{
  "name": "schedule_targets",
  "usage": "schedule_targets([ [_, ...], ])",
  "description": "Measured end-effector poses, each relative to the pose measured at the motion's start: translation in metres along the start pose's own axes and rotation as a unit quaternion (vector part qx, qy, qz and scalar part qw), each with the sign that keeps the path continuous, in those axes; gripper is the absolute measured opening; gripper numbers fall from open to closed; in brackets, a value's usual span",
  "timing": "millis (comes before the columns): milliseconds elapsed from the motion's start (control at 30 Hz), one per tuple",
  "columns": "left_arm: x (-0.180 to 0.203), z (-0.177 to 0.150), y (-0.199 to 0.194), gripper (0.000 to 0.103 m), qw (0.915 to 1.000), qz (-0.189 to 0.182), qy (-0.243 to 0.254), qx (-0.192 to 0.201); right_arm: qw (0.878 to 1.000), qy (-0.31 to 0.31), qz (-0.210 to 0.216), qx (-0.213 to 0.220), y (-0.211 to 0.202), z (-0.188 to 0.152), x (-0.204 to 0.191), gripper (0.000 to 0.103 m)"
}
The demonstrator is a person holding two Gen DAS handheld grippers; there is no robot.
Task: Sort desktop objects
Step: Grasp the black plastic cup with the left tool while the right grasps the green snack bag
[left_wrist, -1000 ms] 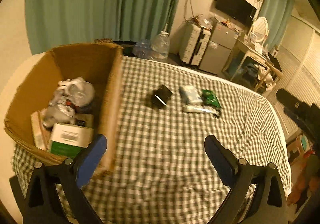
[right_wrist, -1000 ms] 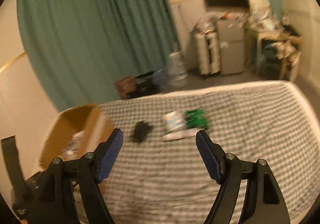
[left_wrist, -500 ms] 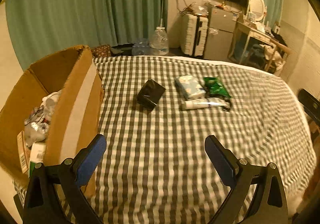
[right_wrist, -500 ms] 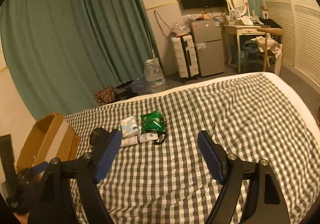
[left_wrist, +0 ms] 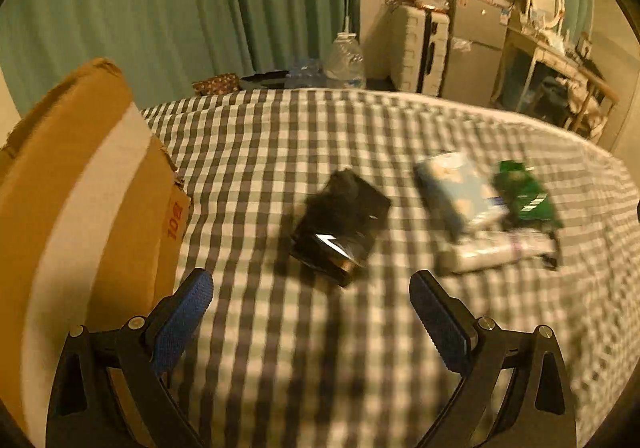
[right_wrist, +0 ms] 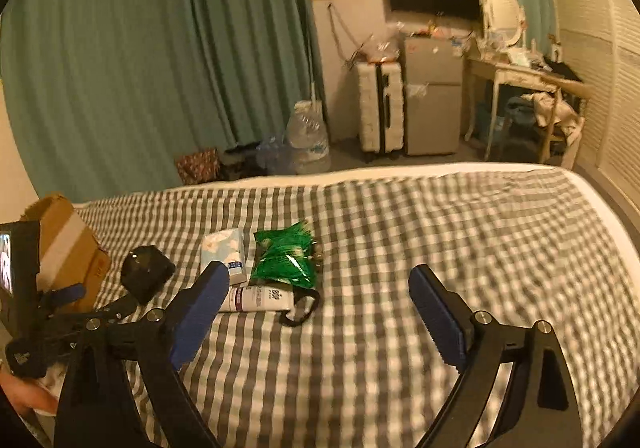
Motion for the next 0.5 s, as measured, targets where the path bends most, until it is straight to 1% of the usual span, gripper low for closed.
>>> schedule_targets([
  [67,-0.003,0.002,0.014,0.101,1.0,0.004,0.0,0.0,1.0,-0.009,0.01,-0.012,0.022,0.0,-0.008,0.087],
  [133,-0.004,0.004,0.028,0.101,1.0,0.004,-0.004,-0.002,0.999,-0.026,0.01,-0.022,0.044,0.0,-0.015,0.082],
  [200,-0.006,0.005,0.039,0.101,0.9999,0.012,0.0,-0.007,0.999,-0.029,0.013,-0.037,0.067,-0.002,-0.017,0.072],
  [267,-0.008,0.003,0.048,0.101,0.9997,0.021,0.001,-0.014,0.998,-0.011,0.025,-0.063,0.088,-0.007,-0.017,0.054],
  [300,-0.007,0.002,0.054,0.101,0.9996,0.018,0.003,-0.022,0.997,-0.003,0.03,-0.069,0.093,-0.007,-0.017,0.05],
  [367,-0.006,0.004,0.058,0.101,0.9996,0.013,0.0,-0.026,0.996,0.004,0.031,-0.087,0.104,-0.013,-0.015,0.049],
  [433,-0.007,0.006,0.062,0.101,0.9995,0.004,-0.006,-0.03,0.995,-0.005,0.029,-0.095,0.11,-0.02,-0.015,0.049],
  [500,-0.006,0.007,0.062,0.098,0.9994,-0.007,-0.003,-0.034,0.994,-0.013,0.02,-0.106,0.114,-0.026,-0.013,0.049],
])
Point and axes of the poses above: each gripper's, at about its wrist camera, not at the fingertips, and y roughly the way its jaws point, x to its right, z to its top, the point moved 10 cm from there along y, roughly the way its jaws point, and after that the axes turned 13 degrees about y, right-handed, at the moved point
